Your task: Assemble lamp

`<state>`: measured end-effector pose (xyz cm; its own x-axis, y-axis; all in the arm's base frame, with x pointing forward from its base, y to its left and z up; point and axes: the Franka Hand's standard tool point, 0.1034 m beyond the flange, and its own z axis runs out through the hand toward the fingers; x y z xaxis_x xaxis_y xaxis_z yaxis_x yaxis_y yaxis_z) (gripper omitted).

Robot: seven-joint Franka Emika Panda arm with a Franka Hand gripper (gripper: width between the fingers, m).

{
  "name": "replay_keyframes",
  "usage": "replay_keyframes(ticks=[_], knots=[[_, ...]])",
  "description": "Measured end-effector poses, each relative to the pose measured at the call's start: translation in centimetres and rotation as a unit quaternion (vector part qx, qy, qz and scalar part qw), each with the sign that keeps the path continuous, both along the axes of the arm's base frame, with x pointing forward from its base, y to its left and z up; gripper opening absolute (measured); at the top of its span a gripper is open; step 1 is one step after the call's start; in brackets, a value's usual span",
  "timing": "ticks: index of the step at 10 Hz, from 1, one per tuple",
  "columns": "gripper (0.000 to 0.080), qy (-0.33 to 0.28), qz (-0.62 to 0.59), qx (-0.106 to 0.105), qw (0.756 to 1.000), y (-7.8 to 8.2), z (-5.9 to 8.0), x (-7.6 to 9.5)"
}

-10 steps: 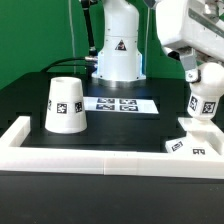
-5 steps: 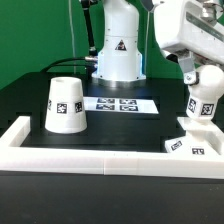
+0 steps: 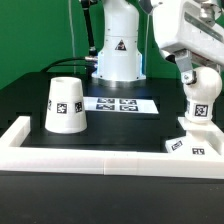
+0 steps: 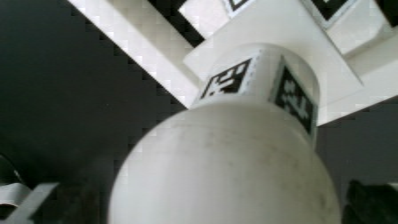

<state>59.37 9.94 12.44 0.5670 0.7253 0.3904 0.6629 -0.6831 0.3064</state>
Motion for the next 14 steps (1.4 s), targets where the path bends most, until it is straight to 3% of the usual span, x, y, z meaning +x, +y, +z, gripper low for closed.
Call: replay_keyframes(ticks=[3,9,12,14], knots=[[0.0698,0.002,-0.001,-0.004,1.0,-0.2,1.7,0.2],[0.0698,0.015,0.006,-0.011,1.0,-0.4,0.5,-0.1],[0.0698,0.097,-0.016,-0.027,0.995,0.8,-0.3,-0.8],[0.0698,0.161,-0.039,-0.048,0.985,1.7,-0.5,-1.2]])
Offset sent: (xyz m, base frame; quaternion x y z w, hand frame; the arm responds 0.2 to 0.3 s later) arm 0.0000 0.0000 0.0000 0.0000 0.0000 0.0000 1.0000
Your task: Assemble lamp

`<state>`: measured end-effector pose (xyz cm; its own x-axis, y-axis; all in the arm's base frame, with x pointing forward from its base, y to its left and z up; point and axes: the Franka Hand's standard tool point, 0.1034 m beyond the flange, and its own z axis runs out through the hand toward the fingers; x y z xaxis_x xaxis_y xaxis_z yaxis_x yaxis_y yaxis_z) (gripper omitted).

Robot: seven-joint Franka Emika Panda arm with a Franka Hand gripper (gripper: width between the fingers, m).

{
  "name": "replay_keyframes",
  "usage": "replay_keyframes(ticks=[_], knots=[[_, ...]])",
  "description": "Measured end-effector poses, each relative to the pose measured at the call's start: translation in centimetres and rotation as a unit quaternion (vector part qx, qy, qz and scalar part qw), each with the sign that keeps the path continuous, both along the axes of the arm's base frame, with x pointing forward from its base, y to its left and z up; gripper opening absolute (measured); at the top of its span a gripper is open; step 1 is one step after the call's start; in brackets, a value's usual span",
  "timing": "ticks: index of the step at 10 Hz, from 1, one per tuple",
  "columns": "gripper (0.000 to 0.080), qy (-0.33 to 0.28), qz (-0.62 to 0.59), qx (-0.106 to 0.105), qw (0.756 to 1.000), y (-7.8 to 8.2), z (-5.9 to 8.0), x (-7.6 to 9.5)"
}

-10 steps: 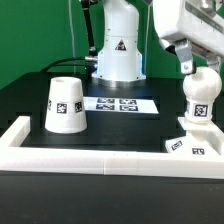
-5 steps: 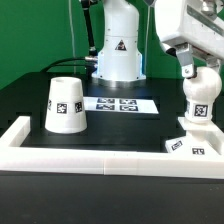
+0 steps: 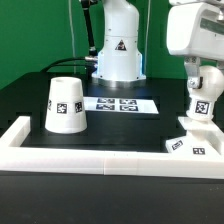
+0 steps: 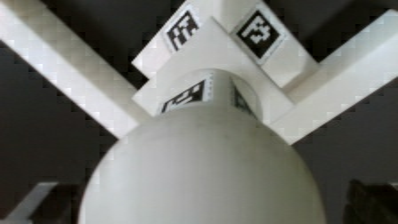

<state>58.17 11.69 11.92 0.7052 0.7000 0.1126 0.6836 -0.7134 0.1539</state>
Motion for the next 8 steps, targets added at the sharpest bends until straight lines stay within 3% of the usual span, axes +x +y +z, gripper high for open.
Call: replay_keyframes(ticks=[2,7,8], knots=[[0.0698,0.041,-0.002,-0.018,0.999,0.2,-0.3,0.0],[0.0698,0.038,0.004,-0.02,0.999,-0.9,0.0,0.5],[0.0573,0.038,0.005,-0.02,0.999,-1.1,0.0,0.6]])
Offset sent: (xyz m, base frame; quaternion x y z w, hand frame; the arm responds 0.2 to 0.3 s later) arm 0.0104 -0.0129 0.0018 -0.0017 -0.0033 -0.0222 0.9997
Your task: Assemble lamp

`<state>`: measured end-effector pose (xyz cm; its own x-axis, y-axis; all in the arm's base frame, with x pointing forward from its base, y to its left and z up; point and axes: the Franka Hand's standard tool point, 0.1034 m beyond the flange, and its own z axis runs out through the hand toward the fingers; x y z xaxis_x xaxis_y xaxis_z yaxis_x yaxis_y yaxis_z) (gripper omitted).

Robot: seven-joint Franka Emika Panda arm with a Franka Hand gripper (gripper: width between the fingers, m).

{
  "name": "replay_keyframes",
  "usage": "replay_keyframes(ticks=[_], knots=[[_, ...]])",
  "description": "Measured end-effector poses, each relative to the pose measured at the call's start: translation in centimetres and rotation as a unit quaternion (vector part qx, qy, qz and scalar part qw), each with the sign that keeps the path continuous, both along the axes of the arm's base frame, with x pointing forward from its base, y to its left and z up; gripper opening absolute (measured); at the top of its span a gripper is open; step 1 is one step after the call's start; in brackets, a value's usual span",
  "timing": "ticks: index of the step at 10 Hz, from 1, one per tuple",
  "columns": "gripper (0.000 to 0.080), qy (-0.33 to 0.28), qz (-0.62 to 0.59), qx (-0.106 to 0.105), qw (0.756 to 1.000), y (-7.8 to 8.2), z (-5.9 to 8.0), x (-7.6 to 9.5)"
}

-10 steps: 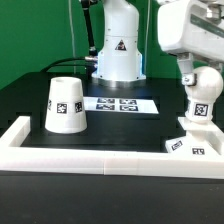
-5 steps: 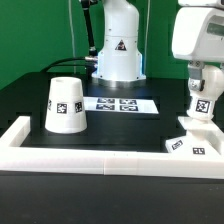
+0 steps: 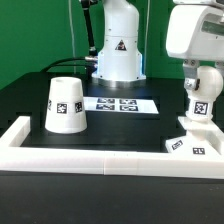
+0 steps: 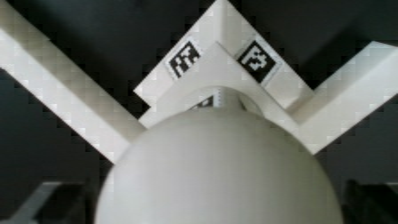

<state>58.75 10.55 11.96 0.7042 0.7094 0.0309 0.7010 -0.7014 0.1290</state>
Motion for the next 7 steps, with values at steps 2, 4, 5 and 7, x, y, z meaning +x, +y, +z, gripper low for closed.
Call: replay_keyframes(ticks=[2,4,5,7], knots=[[0.0577,-0.001,-0.015,0.002,1.0,0.04,-0.01,0.0],[0.0577,-0.001,-0.015,0.002,1.0,0.03,-0.01,0.0],[0.0577,-0.004,-0.063,0.01,0.998,0.05,-0.02,-0.01],[0.0577,-0.013,-0.186,0.026,0.982,0.05,-0.04,-0.03]])
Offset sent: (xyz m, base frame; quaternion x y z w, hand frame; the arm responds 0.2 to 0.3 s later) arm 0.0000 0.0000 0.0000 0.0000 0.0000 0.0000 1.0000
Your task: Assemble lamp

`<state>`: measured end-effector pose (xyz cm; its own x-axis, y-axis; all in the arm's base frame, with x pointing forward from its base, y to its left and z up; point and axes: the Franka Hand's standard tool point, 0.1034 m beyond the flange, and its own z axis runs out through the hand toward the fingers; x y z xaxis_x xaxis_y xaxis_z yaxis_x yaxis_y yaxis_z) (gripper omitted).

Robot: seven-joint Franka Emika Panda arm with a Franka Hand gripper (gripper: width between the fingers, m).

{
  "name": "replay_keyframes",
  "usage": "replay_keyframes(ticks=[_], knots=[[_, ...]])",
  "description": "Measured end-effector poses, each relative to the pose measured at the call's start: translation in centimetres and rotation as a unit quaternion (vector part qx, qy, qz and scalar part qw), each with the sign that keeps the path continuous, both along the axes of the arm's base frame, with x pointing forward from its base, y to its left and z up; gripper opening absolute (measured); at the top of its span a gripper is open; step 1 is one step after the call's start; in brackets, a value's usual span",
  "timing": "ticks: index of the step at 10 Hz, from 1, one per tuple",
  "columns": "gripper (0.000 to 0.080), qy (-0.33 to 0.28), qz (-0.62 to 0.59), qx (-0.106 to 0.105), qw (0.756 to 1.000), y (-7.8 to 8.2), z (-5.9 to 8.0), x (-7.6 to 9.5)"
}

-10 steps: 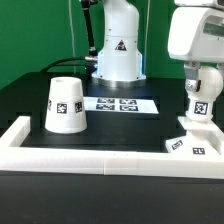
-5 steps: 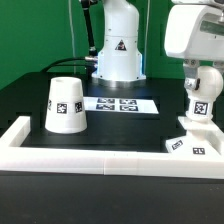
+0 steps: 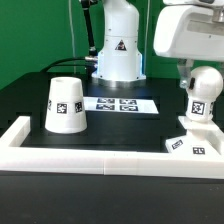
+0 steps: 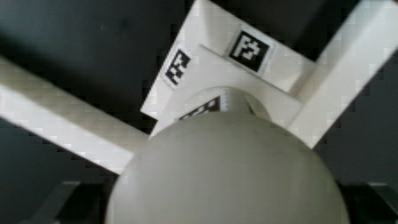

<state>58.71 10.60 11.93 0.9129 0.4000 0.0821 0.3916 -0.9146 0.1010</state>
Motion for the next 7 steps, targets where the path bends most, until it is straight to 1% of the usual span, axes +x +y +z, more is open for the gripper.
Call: replay_keyframes(ticks=[2,4,6,7], knots=[[0.0578,-0.008,-0.096,0.012,0.995,-0.03,-0.04,0.03],[0.0579,-0.021,-0.126,0.021,0.992,-0.02,-0.03,0.31],[0.0579,-0.023,-0.179,0.029,0.983,-0.07,-0.02,0.32],[0.0579,-0.024,-0.22,0.037,0.974,-0.11,0.0,0.35]])
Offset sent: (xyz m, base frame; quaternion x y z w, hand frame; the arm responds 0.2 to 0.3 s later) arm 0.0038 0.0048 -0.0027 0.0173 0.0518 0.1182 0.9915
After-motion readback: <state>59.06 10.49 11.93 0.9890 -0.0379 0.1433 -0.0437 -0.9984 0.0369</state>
